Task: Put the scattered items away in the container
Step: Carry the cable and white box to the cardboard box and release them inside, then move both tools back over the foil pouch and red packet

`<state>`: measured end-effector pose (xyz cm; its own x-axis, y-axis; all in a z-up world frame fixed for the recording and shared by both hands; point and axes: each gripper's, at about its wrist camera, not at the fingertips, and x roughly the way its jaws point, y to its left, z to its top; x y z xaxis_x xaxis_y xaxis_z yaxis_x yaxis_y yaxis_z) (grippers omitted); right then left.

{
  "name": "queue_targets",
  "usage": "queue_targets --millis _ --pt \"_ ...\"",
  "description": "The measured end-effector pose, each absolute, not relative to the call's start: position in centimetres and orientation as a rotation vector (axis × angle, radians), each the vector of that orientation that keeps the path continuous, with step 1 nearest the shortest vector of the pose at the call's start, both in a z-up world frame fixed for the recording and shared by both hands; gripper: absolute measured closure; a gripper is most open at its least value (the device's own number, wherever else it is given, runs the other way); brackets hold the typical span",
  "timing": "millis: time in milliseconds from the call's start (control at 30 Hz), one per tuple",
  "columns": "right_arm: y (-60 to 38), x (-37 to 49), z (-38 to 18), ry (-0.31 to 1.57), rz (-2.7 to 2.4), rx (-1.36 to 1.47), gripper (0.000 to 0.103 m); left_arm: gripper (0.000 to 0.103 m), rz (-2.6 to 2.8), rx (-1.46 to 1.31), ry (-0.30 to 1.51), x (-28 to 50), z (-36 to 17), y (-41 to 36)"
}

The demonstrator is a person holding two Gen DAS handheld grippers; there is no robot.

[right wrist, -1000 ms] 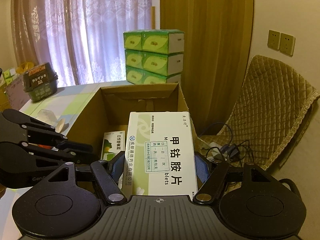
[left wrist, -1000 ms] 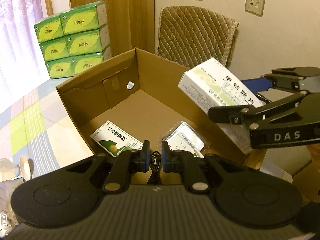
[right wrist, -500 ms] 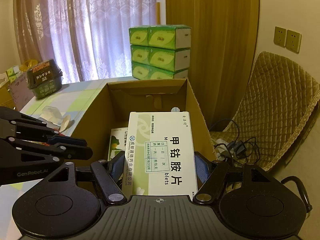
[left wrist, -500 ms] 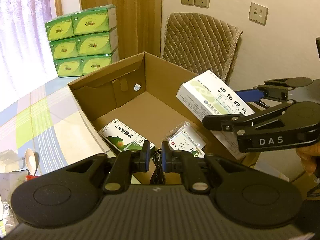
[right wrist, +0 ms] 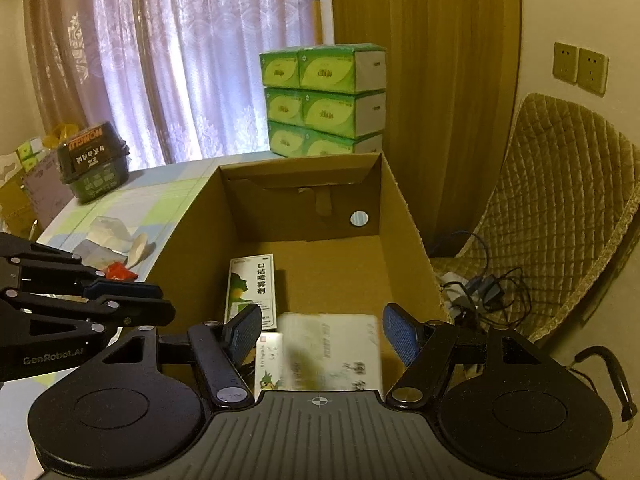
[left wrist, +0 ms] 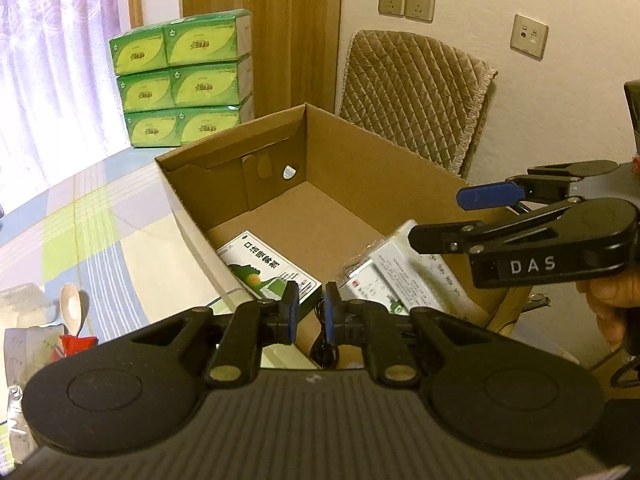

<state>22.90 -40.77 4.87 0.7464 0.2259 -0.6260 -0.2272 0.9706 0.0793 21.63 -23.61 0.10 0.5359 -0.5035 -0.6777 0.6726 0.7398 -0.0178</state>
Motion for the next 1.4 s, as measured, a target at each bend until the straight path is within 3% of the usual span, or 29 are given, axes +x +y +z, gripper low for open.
queue_targets --millis 300,567,767,933,1000,1033,1167,1400 --pt "-40.5 22.3 5.3 0.685 0.243 -0.016 0.030 0.092 -0.698 0.243 0.716 21.1 0.5 -22.8" --pt "-40.1 21.1 6.9 0.653 0.241 -0.021 0.030 0.080 -0.656 0.176 0.710 19.3 1.3 -20.5" --pt "-38.3 20.0 8.4 0.626 0.276 -0.028 0.030 0.058 -0.586 0.113 0.715 17.4 1.4 -16.9" --pt "-35.7 18.8 9.3 0.611 0.331 -0.033 0.029 0.027 -0.515 0.087 0.719 15.5 1.2 -13.1" --pt "-34.3 18.2 9.6 0.603 0.359 -0.042 0.001 0.017 -0.486 0.088 0.720 14.8 1.0 -11.5" --pt "-33.6 17.7 9.7 0.585 0.373 -0.045 0.001 0.011 -0.470 0.088 0.720 14.4 0.9 -10.7" --pt "-30.1 16.6 10.0 0.571 0.455 -0.083 0.001 0.002 -0.393 0.082 0.709 12.8 0.8 -7.3" --pt "-24.7 15.3 9.1 0.589 0.562 -0.130 0.001 0.001 -0.273 0.058 0.729 11.2 0.0 -1.4"
